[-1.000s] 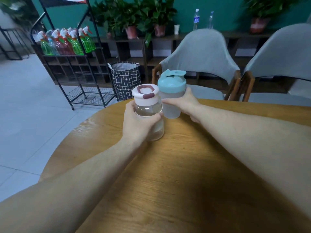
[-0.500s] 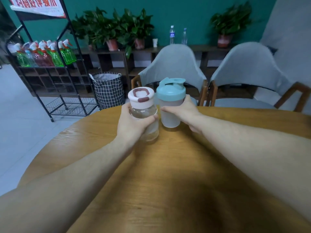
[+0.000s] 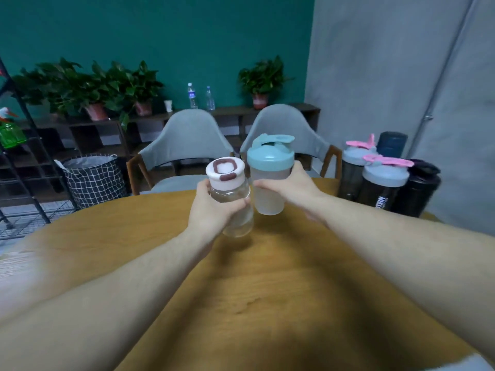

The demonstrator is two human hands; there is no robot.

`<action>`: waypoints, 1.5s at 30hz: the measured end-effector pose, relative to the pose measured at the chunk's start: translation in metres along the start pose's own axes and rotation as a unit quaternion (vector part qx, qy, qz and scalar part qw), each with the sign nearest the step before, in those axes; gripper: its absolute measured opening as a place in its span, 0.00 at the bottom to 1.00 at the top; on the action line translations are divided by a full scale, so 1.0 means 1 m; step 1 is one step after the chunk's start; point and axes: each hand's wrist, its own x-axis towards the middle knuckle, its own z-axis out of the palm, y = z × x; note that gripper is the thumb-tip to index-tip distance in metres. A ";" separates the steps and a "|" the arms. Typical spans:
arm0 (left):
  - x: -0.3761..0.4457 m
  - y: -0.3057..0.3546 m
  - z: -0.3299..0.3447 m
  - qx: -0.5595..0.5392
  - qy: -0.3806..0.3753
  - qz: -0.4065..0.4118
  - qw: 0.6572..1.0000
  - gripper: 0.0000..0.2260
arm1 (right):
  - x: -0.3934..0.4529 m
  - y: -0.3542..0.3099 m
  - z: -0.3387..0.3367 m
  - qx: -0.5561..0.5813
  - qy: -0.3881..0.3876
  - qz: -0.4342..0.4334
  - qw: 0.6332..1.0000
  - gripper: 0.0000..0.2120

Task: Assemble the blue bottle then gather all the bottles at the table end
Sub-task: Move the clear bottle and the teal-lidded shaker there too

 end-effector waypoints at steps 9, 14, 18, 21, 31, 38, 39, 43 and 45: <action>-0.050 0.018 0.129 -0.006 -0.107 0.017 0.994 0.29 | -0.072 0.052 -0.143 0.001 0.054 0.005 0.999 0.33; -0.071 0.023 0.196 -0.020 -0.151 0.004 0.988 0.36 | -0.099 0.089 -0.212 -0.024 0.105 0.042 0.993 0.41; -0.078 0.023 0.244 -0.005 -0.169 -0.003 0.986 0.39 | -0.110 0.120 -0.259 -0.032 0.153 0.077 0.985 0.43; -0.083 0.023 0.272 -0.005 -0.170 -0.010 0.985 0.40 | -0.107 0.142 -0.283 -0.028 0.170 0.096 0.980 0.45; -0.072 0.009 0.332 0.010 -0.166 -0.008 0.986 0.41 | -0.083 0.189 -0.305 -0.008 0.179 0.119 0.977 0.45; -0.069 0.007 0.344 0.016 -0.150 -0.011 0.989 0.37 | -0.075 0.199 -0.301 0.015 0.166 0.118 0.979 0.45; -0.070 0.008 0.344 0.021 -0.152 -0.005 0.988 0.36 | -0.074 0.199 -0.300 0.022 0.166 0.116 0.979 0.44; -0.071 0.009 0.348 0.041 -0.158 0.001 0.987 0.33 | -0.071 0.201 -0.297 0.029 0.169 0.117 0.978 0.45; -0.072 0.010 0.350 0.046 -0.155 0.002 0.987 0.33 | -0.071 0.204 -0.296 0.029 0.169 0.122 0.978 0.47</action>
